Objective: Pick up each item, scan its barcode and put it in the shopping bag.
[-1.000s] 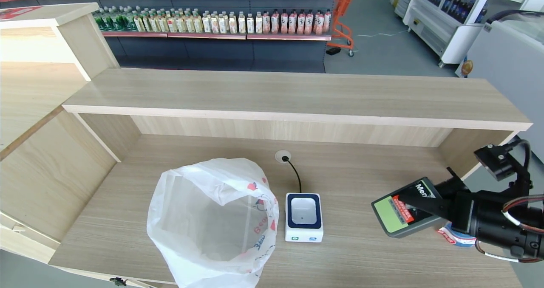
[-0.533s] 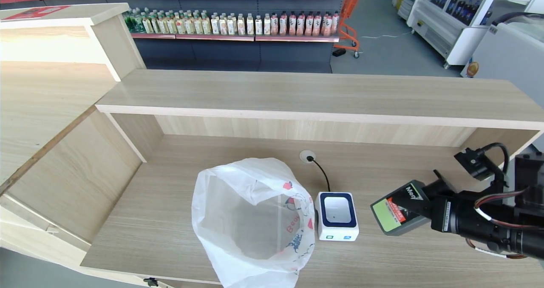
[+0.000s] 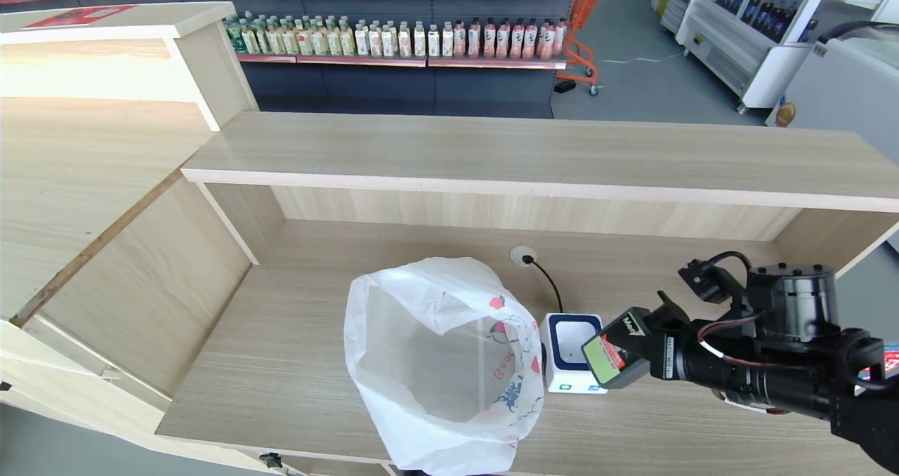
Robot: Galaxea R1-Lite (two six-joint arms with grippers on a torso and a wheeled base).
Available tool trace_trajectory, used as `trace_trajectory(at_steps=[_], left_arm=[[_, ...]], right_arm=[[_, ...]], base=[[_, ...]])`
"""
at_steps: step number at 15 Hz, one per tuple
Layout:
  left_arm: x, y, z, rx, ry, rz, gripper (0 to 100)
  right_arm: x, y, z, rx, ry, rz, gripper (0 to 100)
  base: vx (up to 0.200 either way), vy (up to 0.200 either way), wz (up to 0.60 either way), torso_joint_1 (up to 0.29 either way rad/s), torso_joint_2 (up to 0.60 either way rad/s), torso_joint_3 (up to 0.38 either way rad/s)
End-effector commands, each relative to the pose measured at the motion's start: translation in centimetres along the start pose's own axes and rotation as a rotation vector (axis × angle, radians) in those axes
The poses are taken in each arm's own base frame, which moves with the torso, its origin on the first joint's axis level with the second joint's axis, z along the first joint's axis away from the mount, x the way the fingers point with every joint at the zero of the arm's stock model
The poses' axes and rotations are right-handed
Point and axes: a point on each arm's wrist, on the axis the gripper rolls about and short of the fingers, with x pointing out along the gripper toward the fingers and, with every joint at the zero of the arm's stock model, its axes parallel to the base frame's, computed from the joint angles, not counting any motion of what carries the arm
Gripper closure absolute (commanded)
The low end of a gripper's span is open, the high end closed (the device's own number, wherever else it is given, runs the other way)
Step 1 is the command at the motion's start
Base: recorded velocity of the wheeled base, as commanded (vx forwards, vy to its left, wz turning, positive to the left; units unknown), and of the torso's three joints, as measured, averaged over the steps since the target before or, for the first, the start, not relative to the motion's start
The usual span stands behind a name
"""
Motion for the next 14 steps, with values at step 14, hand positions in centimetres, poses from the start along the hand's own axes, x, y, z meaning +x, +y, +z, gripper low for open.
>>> trace_trajectory(at_steps=[14], left_arm=[[0.0,0.0,0.0,0.001,-0.001,0.001,0]], right_arm=[[6.2,-1.4,-2.4,-0.058,-0.019,0.040,100]], base=[[0.000,0.000,0.00,0.000,0.00,0.000]])
